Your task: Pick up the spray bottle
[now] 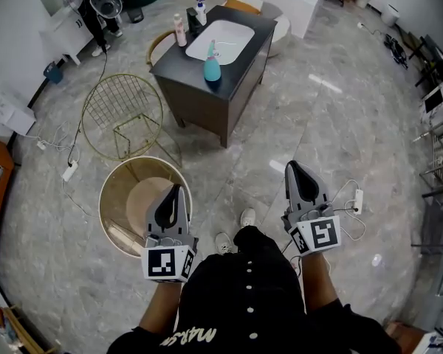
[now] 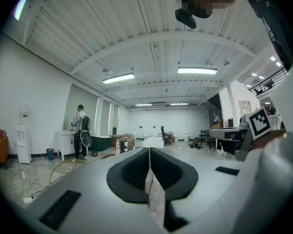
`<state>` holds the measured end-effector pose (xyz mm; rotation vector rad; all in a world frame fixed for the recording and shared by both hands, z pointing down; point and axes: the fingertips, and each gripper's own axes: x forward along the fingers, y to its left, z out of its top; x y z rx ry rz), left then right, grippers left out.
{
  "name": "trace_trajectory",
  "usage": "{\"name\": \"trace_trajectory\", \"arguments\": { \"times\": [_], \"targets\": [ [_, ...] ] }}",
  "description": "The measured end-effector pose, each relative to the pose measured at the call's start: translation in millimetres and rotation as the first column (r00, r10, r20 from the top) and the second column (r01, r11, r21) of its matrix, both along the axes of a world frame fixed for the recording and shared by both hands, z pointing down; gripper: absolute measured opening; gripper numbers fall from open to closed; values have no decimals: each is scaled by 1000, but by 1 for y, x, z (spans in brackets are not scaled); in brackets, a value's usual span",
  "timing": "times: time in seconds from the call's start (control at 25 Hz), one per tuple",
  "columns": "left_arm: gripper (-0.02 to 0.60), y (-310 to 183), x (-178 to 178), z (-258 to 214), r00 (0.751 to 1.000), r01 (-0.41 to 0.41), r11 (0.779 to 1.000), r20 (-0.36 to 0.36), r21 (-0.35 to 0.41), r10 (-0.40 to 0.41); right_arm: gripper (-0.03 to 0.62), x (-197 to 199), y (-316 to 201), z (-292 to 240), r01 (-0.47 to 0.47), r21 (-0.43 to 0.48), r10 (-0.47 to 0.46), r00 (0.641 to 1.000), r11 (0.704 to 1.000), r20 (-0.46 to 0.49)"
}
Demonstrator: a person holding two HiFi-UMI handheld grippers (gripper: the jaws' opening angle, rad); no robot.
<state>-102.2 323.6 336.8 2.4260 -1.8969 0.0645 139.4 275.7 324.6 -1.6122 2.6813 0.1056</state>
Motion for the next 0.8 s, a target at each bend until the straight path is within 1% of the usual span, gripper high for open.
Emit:
{"name": "trace_trajectory", "arguments": {
  "times": [0.2, 0.36, 0.52, 0.8],
  "targets": [
    [17, -18, -2, 3, 1000, 2, 1000, 1, -4, -2, -3, 3, -13, -2, -4, 15, 3, 999, 1000, 49],
    [17, -36, -3, 8, 1000, 11, 1000, 3, -10, -11, -3, -1, -35, 6, 8, 0, -8, 999, 1000, 42],
    [17, -64, -3, 9, 1000, 21, 1000, 3, -15, -21, -3, -3, -68, 9, 19, -5, -19, 999, 1000, 28],
    [17, -126, -4, 5, 999, 40, 999, 8, -1, -40, -3, 1, -131, 1, 22, 17, -22, 999, 1000, 46]
  ]
}}
